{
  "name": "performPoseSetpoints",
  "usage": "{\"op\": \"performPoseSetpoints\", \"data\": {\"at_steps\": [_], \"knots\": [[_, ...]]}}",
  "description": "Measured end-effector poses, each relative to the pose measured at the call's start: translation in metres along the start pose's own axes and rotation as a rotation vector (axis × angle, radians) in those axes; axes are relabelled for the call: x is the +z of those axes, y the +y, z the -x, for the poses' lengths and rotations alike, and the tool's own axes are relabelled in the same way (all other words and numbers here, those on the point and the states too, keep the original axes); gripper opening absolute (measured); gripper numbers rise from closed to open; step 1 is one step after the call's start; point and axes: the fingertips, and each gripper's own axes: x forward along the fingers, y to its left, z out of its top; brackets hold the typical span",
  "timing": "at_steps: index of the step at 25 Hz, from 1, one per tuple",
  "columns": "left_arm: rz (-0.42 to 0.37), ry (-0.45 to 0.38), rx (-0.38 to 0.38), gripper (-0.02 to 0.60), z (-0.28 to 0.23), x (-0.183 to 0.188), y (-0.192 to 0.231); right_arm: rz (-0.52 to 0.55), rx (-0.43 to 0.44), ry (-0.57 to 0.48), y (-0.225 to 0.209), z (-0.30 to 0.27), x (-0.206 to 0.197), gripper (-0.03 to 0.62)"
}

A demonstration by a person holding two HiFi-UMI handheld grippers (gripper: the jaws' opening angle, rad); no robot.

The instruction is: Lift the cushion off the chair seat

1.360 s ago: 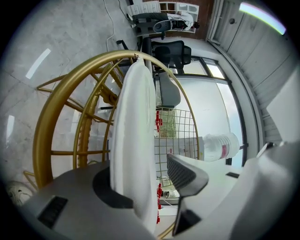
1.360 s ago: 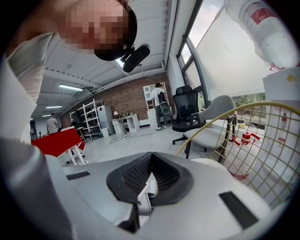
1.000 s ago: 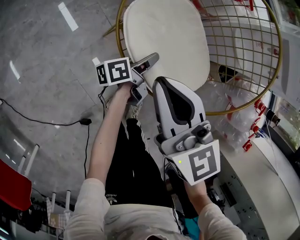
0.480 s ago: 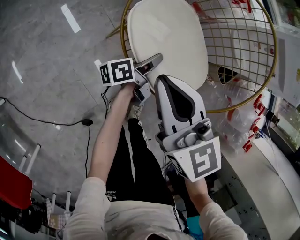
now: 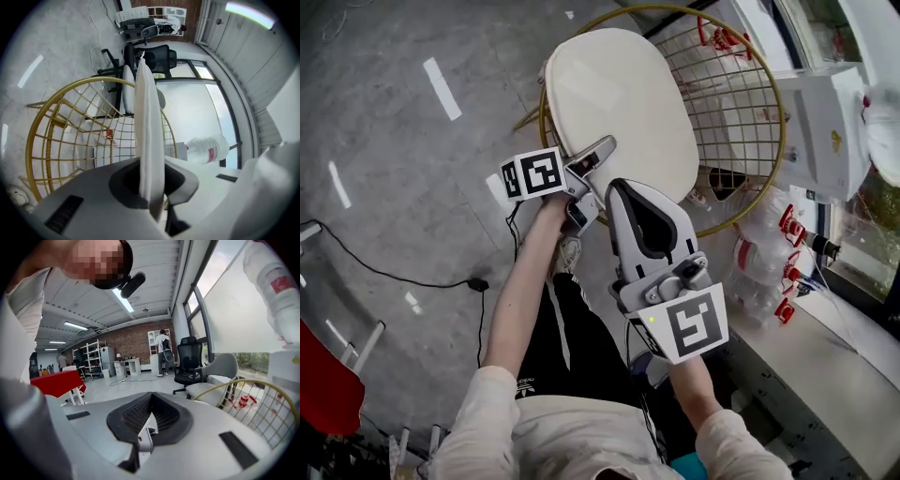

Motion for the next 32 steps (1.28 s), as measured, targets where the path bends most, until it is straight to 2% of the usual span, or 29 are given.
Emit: {"op": "performPoseSetpoints", "data": {"at_steps": [3, 7, 11, 16, 20, 23, 28, 32], "knots": [[-0.056, -0.019, -0.021, 0.04, -0.001, 0.02, -0.044, 0.046, -0.043, -0.046, -0.006, 0.006, 0.043, 0.017], [-0.14, -0.072, -0.042, 0.04, 0.0, 0.043, -0.126, 0.028, -0.1, -0.073, -0.018, 0.021, 0.104, 0.017], [-0.286, -0.134, -0.083, 0.04, -0.003, 0.08, -0.22, 0.055, -0.128, -0.143, -0.024, 0.022, 0.172, 0.017], [-0.548, -0.275, -0.081, 0.04, 0.009, 0.126, -0.334, 0.088, -0.159, -0.285, -0.027, 0.025, 0.257, 0.017], [-0.727, -0.395, -0.077, 0.04, 0.035, 0.143, -0.423, 0.115, -0.18, -0.388, -0.019, 0.036, 0.325, 0.017], [-0.892, -0.526, -0.043, 0.04, 0.063, 0.152, -0.488, 0.159, -0.199, -0.47, -0.011, 0.047, 0.371, 0.017], [-1.213, -0.758, 0.036, 0.04, 0.11, 0.151, -0.592, 0.217, -0.233, -0.589, 0.0, 0.072, 0.431, 0.017], [-1.43, -0.888, 0.109, 0.041, 0.142, 0.134, -0.654, 0.235, -0.26, -0.668, 0.003, 0.102, 0.466, 0.017]]}}
